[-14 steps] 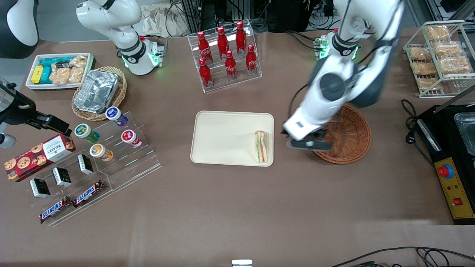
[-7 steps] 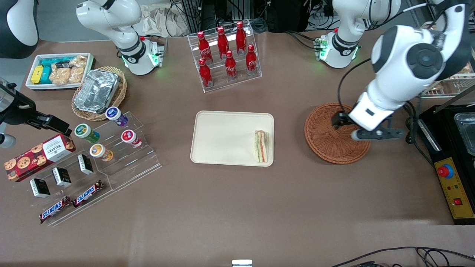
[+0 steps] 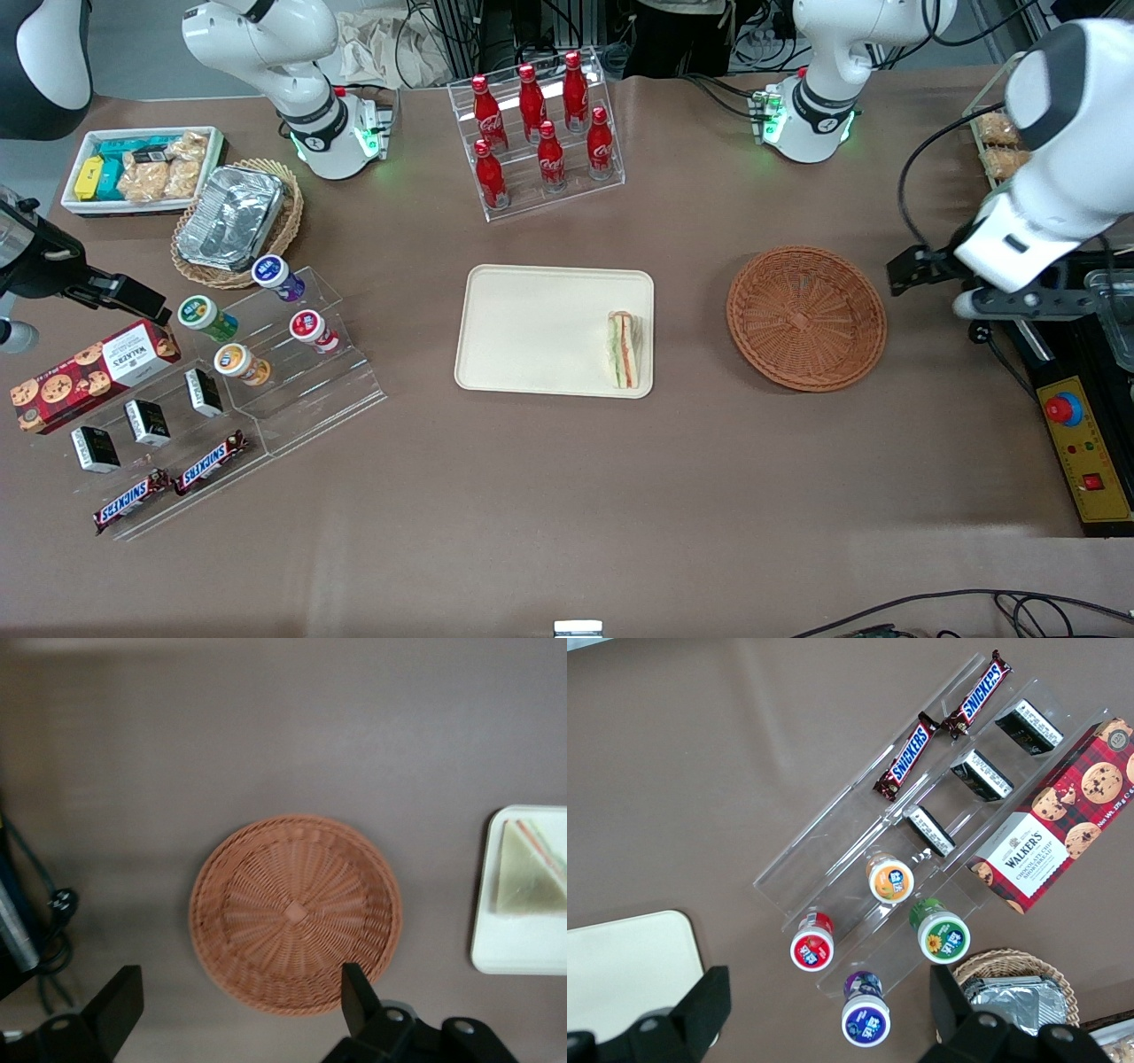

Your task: Place sandwich from basket to tray

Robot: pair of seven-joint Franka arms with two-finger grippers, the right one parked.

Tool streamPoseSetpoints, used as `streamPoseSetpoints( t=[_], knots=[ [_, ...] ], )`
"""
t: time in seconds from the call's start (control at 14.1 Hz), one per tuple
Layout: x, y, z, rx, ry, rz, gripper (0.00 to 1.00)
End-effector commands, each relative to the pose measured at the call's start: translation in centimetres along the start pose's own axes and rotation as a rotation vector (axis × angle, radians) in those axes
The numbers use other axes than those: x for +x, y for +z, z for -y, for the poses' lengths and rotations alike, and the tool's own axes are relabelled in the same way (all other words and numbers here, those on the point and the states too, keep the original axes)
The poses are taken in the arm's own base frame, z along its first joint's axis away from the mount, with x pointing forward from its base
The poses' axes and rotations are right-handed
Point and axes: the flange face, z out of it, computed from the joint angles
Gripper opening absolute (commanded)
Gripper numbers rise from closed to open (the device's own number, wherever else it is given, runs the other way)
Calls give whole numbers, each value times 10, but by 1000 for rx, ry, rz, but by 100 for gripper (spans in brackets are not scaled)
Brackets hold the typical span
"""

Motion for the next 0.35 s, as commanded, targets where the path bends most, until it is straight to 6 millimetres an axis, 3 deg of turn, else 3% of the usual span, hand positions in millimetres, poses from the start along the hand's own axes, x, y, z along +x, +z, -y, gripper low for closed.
streamPoseSetpoints(
  t=[0.0, 0.28],
  knots=[
    [-7, -36, 14, 9, 49, 10, 99],
    [-18, -50, 39, -3, 4, 8, 99]
  ],
)
